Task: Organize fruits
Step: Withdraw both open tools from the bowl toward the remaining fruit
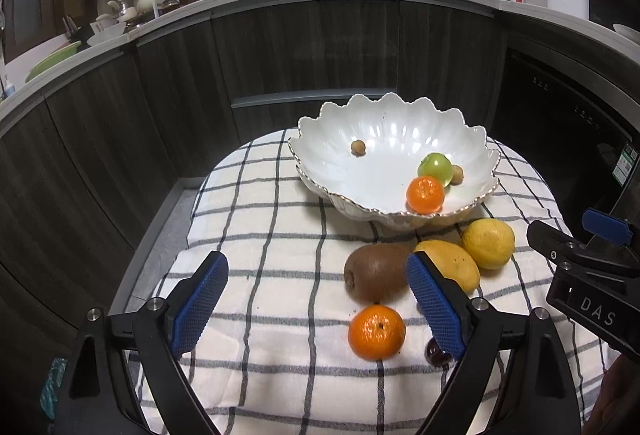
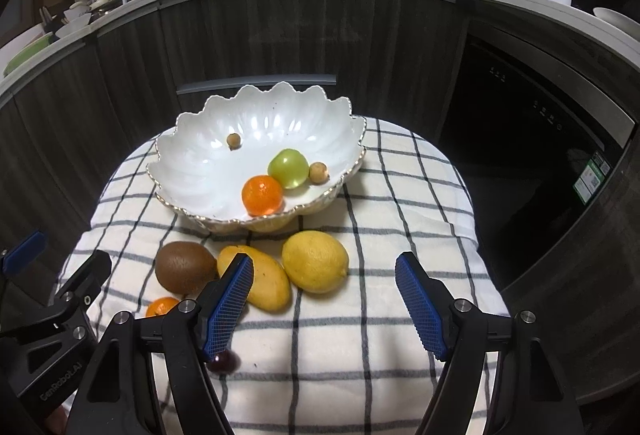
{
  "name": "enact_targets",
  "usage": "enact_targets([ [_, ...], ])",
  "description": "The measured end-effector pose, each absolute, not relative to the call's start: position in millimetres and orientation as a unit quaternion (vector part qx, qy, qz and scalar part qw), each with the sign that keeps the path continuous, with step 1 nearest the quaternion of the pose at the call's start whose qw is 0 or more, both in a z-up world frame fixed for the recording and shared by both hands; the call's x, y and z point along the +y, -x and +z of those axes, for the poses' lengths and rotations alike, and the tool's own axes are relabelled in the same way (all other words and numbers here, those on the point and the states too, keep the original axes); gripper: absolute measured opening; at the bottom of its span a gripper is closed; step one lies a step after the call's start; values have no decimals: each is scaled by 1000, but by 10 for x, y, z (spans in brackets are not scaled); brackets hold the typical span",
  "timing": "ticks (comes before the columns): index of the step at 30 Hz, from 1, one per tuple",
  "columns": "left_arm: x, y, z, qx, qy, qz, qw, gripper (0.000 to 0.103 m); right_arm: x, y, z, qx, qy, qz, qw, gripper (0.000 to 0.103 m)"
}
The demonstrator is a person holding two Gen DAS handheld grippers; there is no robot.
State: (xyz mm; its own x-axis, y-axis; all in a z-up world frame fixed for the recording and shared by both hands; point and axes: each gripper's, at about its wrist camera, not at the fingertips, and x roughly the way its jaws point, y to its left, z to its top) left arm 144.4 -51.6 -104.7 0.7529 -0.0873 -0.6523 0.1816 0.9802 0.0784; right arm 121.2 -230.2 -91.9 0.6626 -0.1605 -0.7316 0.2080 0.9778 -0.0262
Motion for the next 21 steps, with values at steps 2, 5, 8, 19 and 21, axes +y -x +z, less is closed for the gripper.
enact_targets([
  [2,-521,-1411,-1069,342,-71,-74,934,92,-2301,-1169,-944,398,-30,-102,911,74],
  [5,-542,-1376,-1129,346,-79,-77,932,92,-2314,-1122,-987,400,-31,-106,910,74],
  [8,-559,-1354,-1180,351,-79,-81,930,92,-2327,-1084,-1027,402,-34,-110,908,74],
  [19,-669,-1330,-1497,373,-86,-97,919,92,-2397,-947,-1268,415,-41,-121,901,74],
  [21,-694,-1336,-1553,377,-87,-101,917,92,-2404,-949,-1324,419,-42,-122,899,74],
])
